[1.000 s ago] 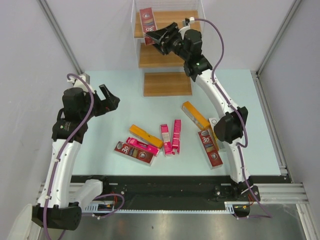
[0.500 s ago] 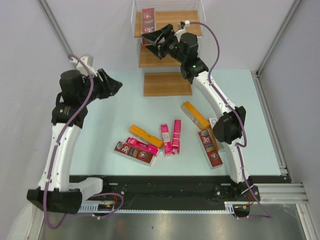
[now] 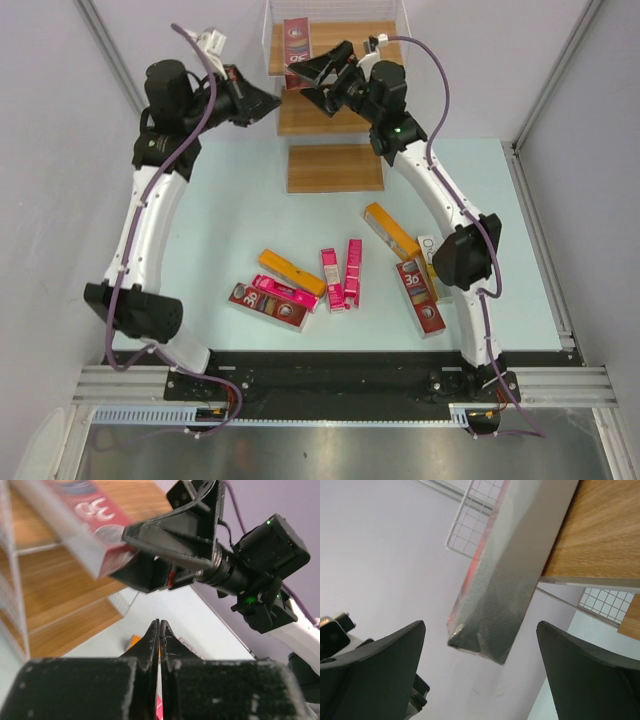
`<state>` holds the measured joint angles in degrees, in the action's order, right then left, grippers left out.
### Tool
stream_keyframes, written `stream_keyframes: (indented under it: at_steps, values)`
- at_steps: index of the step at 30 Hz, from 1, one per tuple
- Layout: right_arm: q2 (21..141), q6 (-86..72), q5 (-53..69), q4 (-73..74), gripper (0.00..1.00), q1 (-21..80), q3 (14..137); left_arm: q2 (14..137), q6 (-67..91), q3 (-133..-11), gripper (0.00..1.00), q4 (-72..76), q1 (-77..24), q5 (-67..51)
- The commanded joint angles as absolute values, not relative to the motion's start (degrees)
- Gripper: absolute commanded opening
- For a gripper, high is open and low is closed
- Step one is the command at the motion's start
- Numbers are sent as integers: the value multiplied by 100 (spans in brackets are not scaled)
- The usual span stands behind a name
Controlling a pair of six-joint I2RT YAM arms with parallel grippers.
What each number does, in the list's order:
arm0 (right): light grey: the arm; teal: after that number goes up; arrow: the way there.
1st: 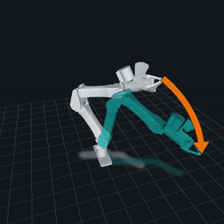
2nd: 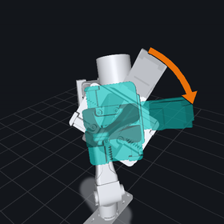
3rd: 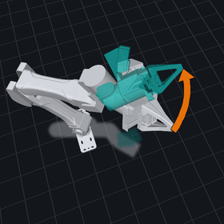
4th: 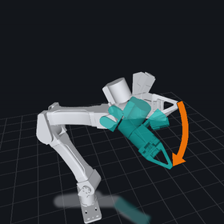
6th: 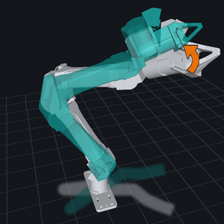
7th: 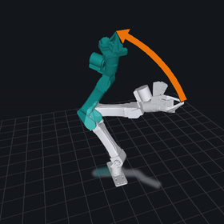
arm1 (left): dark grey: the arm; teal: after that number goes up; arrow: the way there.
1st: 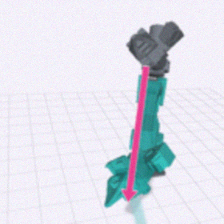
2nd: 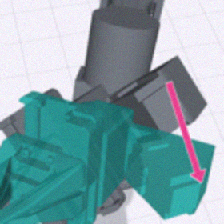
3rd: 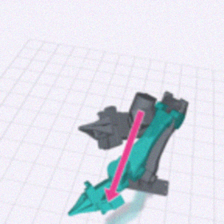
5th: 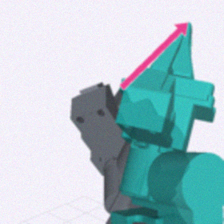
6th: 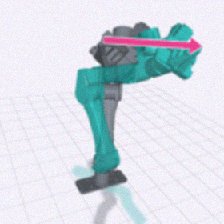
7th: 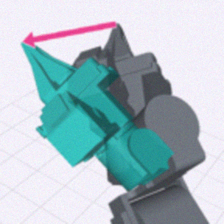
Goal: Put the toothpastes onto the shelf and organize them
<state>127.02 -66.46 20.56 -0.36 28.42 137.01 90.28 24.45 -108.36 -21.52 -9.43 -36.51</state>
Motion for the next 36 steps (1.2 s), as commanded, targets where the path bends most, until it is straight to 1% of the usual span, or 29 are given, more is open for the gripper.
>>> stream_keyframes:
  at_steps: [1, 8, 13, 16, 23, 27, 36]
  values:
    - [12191, -6442, 2250, -176, 100, 2795, 13685, 9790, 2627, -11881, 0, -1916, -1125, -4367]
    - [12015, -6425, 2329, -149, 100, 2760, 13413, 10713, 3049, -12743, 0, -1653, -1213, -4359]
    - [11647, -5889, 2110, 473, 100, 2804, 13237, 11284, 3357, -13200, 0, -1248, -1213, -4290]
    - [11321, -5687, 2057, 536, 100, 2821, 12965, 11574, 3445, -13500, 0, -1204, -1204, -4140]
    - [10407, -5379, 1951, 431, 100, 2848, 11814, 11663, 3683, -13421, 0, -774, -1204, -3876]
    - [10047, -5168, 1864, 571, 100, 2883, 11506, 11698, 3665, -13517, 0, -835, -1160, -3552]
    - [9405, -4746, 1626, 773, 100, 3006, 10873, 11778, 3876, -13535, 0, -993, -976, -3323]
